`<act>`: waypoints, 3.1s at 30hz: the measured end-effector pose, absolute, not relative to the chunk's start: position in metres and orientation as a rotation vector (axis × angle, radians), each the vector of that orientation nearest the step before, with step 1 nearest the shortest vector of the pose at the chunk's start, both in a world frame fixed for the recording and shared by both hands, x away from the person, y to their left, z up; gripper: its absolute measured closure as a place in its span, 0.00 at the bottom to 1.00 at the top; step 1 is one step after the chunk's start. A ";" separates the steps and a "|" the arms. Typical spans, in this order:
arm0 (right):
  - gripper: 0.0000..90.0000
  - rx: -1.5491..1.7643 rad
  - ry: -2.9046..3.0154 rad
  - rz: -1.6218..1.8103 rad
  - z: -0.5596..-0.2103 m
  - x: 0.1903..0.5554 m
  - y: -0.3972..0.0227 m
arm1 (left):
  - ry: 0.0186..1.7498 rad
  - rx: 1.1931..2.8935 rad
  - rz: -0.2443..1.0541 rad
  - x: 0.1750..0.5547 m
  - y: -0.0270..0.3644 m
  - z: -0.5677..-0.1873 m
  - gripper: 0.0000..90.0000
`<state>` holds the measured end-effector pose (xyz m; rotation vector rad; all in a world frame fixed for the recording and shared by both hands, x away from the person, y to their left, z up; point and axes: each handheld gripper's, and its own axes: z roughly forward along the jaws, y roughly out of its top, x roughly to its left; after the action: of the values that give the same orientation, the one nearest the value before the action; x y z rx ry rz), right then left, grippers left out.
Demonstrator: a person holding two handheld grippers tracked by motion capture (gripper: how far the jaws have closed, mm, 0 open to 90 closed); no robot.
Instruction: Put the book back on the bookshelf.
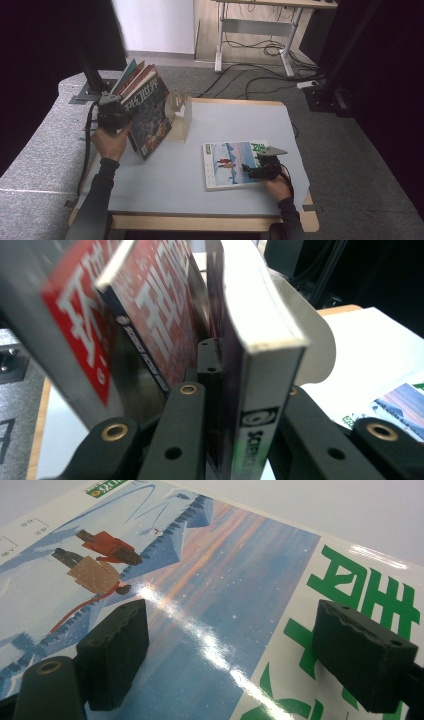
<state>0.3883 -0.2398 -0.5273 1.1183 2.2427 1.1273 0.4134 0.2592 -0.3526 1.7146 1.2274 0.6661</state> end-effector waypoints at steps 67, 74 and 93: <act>0.17 1.115 2.243 1.130 -0.527 0.388 -0.240 | 1.146 1.670 0.707 0.438 0.230 -0.375 0.80; 0.17 1.116 2.243 1.130 -0.528 0.388 -0.240 | 1.129 1.700 0.691 0.425 0.233 -0.385 0.76; 0.16 1.116 2.242 1.130 -0.528 0.388 -0.240 | 1.140 1.833 0.691 0.394 0.233 -0.427 0.84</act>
<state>0.3883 -0.2400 -0.5275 1.1162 2.2423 1.1303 0.3945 0.2332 -0.4274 1.8328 1.1401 0.6907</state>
